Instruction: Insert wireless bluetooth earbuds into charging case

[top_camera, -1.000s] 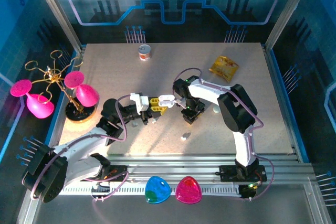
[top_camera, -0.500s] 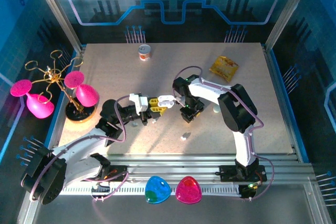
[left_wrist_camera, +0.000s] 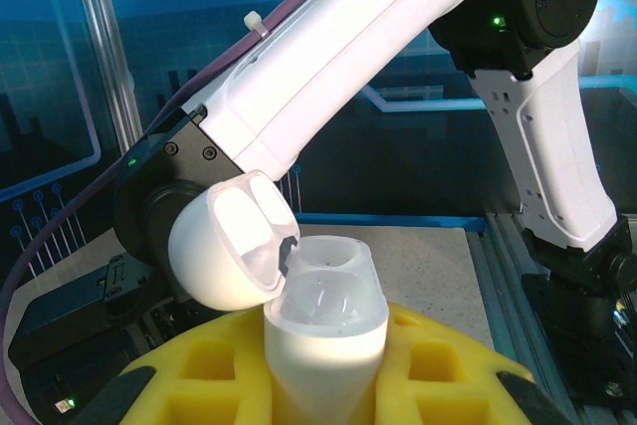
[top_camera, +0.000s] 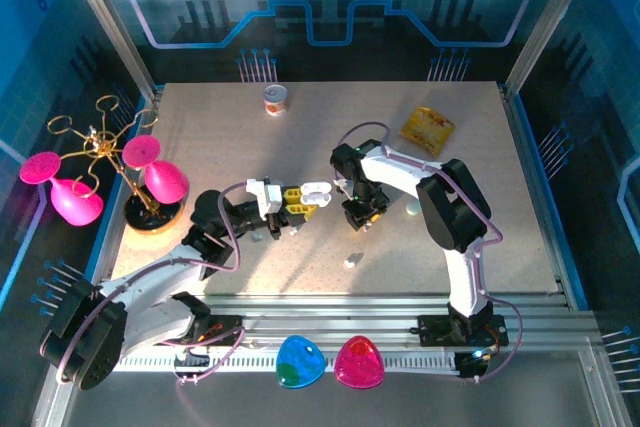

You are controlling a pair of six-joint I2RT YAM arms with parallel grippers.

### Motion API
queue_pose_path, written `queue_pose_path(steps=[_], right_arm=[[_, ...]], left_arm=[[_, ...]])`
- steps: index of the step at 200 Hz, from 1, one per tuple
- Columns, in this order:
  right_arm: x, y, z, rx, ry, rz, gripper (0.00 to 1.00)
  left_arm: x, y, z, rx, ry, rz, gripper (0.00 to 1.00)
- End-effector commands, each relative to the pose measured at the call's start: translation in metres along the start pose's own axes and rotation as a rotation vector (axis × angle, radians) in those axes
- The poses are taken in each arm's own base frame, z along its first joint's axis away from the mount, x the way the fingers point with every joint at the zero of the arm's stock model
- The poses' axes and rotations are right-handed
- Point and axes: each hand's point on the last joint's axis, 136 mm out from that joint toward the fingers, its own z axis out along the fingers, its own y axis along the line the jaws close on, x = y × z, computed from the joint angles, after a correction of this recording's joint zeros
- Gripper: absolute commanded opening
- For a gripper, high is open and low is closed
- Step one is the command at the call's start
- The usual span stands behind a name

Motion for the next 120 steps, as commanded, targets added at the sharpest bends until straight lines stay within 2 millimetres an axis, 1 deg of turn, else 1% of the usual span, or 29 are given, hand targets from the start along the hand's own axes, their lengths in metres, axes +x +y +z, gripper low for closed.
queue_pose_path(steps=[1, 68, 84, 94, 120], right_arm=[[-0.002, -0.002, 0.004, -0.016, 0.021, 0.040, 0.39], [-0.003, -0.003, 0.014, -0.028, 0.040, 0.061, 0.32], [-0.004, -0.003, 0.015, -0.028, 0.040, 0.063, 0.32], [-0.004, -0.003, 0.015, -0.028, 0.038, 0.066, 0.36], [-0.008, -0.002, 0.006, -0.042, -0.002, 0.077, 0.37]], left_arm=[[-0.001, -0.003, -0.002, -0.002, -0.012, 0.018, 0.00], [-0.001, -0.004, -0.002, 0.002, -0.014, 0.011, 0.00], [-0.001, -0.004, -0.002, 0.001, -0.014, 0.012, 0.00], [-0.001, -0.003, -0.002, 0.000, -0.014, 0.012, 0.00], [-0.001, -0.004, -0.002, 0.002, -0.013, 0.011, 0.00]])
